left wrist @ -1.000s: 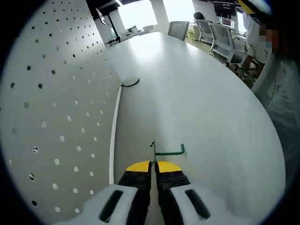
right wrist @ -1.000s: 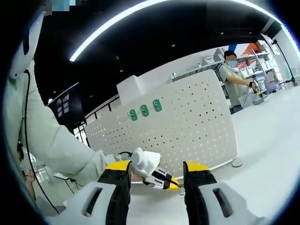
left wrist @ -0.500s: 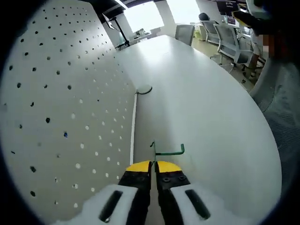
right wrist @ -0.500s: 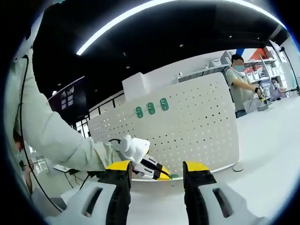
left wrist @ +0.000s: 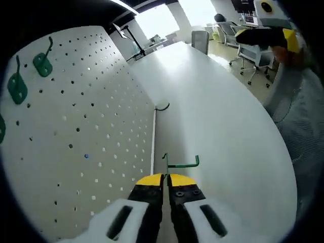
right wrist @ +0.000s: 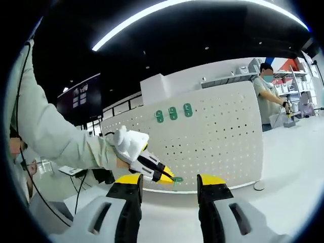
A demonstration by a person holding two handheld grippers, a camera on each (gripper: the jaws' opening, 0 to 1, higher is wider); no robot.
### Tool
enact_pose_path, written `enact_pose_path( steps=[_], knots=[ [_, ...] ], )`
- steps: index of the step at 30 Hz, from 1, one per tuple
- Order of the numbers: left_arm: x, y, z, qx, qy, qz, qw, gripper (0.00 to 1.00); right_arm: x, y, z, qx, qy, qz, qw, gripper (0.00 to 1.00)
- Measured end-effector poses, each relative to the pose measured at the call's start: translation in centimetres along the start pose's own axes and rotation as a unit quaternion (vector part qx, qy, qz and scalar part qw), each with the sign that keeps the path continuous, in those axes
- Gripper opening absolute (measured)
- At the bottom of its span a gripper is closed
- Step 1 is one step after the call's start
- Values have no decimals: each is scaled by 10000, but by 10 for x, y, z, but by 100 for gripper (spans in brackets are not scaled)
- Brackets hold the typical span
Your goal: Insert the hook assembly into the mounting plate slot until the hook locks in place.
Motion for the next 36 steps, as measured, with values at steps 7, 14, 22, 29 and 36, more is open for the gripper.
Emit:
enact_pose_path(
  steps=[7,14,22,29,36],
  knots=[
    [-29,17,1,165,236,164,9995,4,1,-2,-4,-56,109,-57,9999,41],
    [-57,31,2,182,612,414,9971,4,2,-2,-10,-156,252,-66,9995,41],
    [-90,44,8,-149,1206,881,9887,4,3,-1,-19,-256,443,-54,9987,41],
    [-114,45,20,-362,1623,1118,9797,4,4,-3,-27,-346,612,-117,9975,41],
    [-136,46,24,-800,2143,1475,9622,4,5,-5,-30,-352,698,-177,9968,41]
  ],
)
Point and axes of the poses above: the point that each gripper's makers call its tool centre point, and the gripper's own axes: x roughly forward along the fingers, z roughly to its right, y roughly out of its top, the point moved 3 cm from there along -x, roughly backward along the fingers, and after that the axes turned 2 degrees about z, right-handed, at the moved point
